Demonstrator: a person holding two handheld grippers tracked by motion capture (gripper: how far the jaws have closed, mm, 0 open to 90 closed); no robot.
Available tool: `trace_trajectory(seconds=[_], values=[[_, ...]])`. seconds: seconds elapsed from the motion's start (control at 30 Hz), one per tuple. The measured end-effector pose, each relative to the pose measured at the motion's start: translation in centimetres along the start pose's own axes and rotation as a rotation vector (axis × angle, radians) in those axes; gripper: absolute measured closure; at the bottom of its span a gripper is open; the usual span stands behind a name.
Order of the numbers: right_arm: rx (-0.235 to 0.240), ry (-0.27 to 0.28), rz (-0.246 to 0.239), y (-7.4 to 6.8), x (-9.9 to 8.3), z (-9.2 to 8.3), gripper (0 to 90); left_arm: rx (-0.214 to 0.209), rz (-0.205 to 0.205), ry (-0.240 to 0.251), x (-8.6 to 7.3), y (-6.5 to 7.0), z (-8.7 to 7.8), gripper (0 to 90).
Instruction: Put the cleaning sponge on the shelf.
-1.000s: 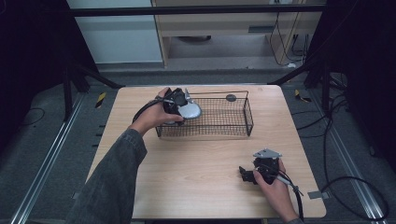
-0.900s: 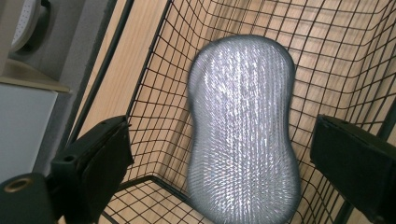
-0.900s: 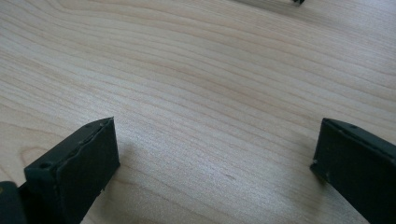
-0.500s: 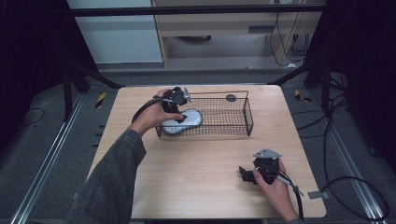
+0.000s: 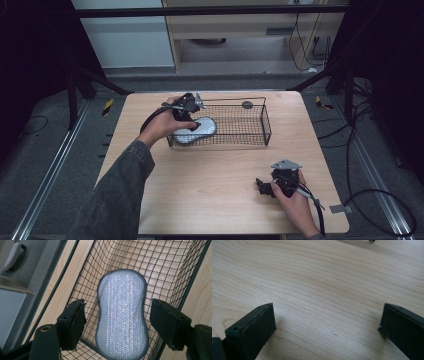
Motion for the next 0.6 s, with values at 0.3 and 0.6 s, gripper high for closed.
trace_trajectory(seconds=[0.3, 0.6], values=[[0.001, 0.002, 0.003, 0.0, 0.0, 0.0, 0.4, 0.01, -0.005, 0.018, 0.2, 0.7, -0.8, 31.1], [0.001, 0.001, 0.002, 0.0, 0.0, 0.0, 0.4, 0.018, 0.011, 0.041, 0.8, 2.1, -1.8, 32.4]])
Point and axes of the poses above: each handheld gripper's, and its own axes: z roughly forward along the jaws, x roughly out of its top, y roughly to its right, the point moved 7 cm from there along z, roughly forward along the jaws, and after that the axes turned 9 degrees about x, right-handed, at the moved point
